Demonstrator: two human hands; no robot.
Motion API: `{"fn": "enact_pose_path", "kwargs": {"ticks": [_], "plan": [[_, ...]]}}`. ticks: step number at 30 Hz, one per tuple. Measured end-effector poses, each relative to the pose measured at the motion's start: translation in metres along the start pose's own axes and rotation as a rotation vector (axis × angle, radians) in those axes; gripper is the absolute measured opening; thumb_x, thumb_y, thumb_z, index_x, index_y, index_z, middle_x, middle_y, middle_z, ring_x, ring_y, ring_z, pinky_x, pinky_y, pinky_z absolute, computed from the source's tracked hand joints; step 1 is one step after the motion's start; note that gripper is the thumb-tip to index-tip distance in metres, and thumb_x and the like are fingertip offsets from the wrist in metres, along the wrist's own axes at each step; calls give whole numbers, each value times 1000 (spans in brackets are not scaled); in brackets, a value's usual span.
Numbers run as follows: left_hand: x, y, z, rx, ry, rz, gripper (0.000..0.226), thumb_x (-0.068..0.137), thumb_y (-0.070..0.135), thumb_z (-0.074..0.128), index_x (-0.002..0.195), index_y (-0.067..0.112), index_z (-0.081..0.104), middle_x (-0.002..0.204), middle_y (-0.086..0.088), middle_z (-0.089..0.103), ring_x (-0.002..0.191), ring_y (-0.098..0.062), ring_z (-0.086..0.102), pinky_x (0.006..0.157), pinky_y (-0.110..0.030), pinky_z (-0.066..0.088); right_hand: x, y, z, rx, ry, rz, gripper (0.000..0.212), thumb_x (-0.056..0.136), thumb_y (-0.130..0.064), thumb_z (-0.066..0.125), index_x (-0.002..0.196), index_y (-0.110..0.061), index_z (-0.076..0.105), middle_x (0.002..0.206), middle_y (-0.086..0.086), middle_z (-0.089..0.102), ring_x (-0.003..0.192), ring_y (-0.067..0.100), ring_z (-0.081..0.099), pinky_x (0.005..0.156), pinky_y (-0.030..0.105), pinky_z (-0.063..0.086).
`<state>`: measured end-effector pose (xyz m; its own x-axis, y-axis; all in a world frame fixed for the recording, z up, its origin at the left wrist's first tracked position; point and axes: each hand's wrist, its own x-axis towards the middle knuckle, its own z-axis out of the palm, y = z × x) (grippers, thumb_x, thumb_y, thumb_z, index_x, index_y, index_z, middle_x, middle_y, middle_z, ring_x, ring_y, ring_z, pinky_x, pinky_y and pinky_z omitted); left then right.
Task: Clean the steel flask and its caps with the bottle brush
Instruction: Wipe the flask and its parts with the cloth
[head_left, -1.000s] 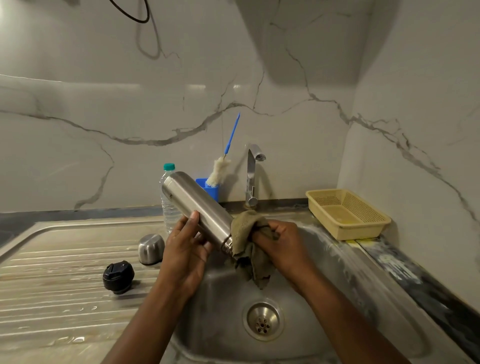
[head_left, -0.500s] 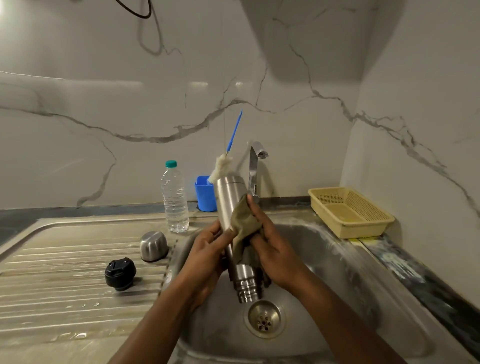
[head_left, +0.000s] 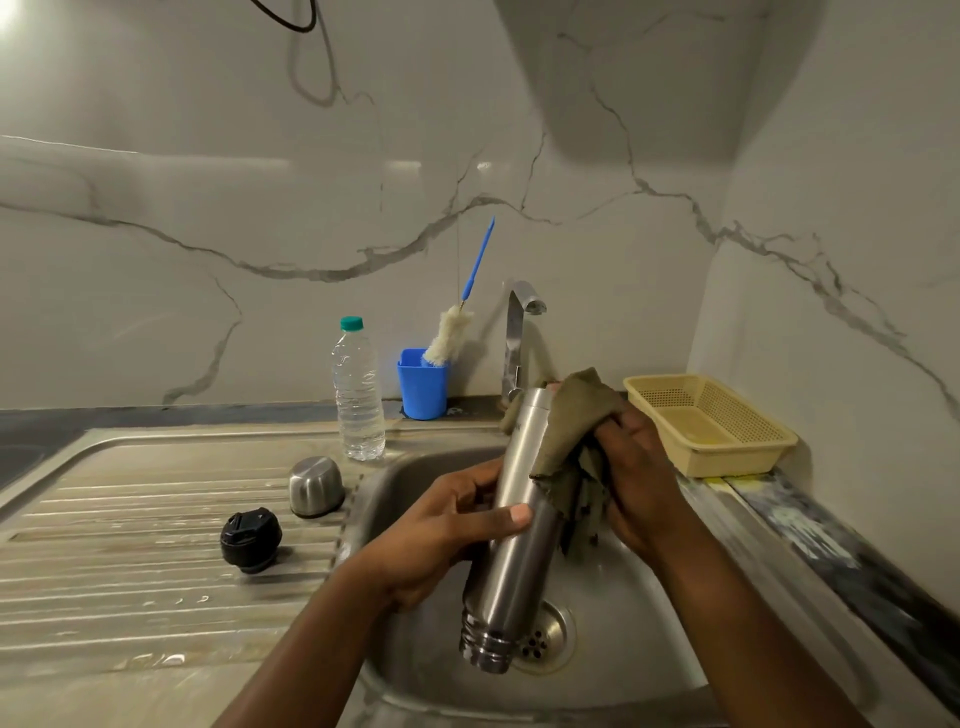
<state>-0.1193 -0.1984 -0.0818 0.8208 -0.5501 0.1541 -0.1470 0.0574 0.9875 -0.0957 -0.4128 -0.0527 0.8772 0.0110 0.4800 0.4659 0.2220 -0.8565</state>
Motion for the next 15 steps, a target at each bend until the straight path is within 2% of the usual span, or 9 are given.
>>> {"fn": "enact_pose_path", "kwargs": {"ticks": [2, 4, 7, 11, 13, 15], "plan": [[1, -1, 1, 64, 30, 17, 49, 97, 18, 71, 144, 22, 61, 132, -14, 69, 122, -34, 66, 104, -50, 55, 0, -5, -4, -119, 34, -101, 14, 99, 3, 57, 102, 9, 70, 96, 15, 75, 97, 25, 72, 87, 30, 57], [3, -5, 1, 98, 78, 39, 51, 96, 16, 74, 145, 23, 60, 133, -9, 70, 124, -32, 67, 105, -48, 56, 1, -5, -5, -177, 70, -139, 13, 95, 9, 60, 98, 7, 73, 93, 19, 74, 91, 31, 72, 83, 34, 59], [5, -7, -3, 97, 143, 59, 60, 91, 18, 80, 146, 23, 58, 134, -7, 70, 124, -28, 68, 103, -44, 58, 2, -2, -1, -138, 142, -149, 18, 91, 11, 65, 93, -3, 78, 90, 19, 75, 90, 37, 72, 86, 45, 59], [4, -4, -9, 60, 251, 77, 70, 79, 26, 85, 143, 30, 57, 127, 6, 74, 118, -17, 71, 94, -34, 61, 2, 0, 5, 28, 235, -77, 21, 91, 10, 65, 95, -7, 77, 90, 8, 78, 91, 23, 73, 87, 36, 61], [3, -1, -14, 48, 338, 97, 73, 72, 34, 89, 138, 34, 59, 123, 10, 75, 115, -16, 72, 93, -36, 62, 4, 6, 6, 61, 295, -24, 18, 91, 7, 66, 95, -7, 76, 89, 6, 78, 89, 20, 72, 85, 36, 60], [0, 6, -19, 48, 409, 141, 76, 71, 37, 89, 141, 34, 59, 126, 6, 74, 116, -21, 72, 96, -46, 62, 5, 16, 9, 35, 346, 46, 17, 91, 3, 69, 96, -11, 77, 91, 8, 78, 91, 23, 73, 85, 38, 59]]}}
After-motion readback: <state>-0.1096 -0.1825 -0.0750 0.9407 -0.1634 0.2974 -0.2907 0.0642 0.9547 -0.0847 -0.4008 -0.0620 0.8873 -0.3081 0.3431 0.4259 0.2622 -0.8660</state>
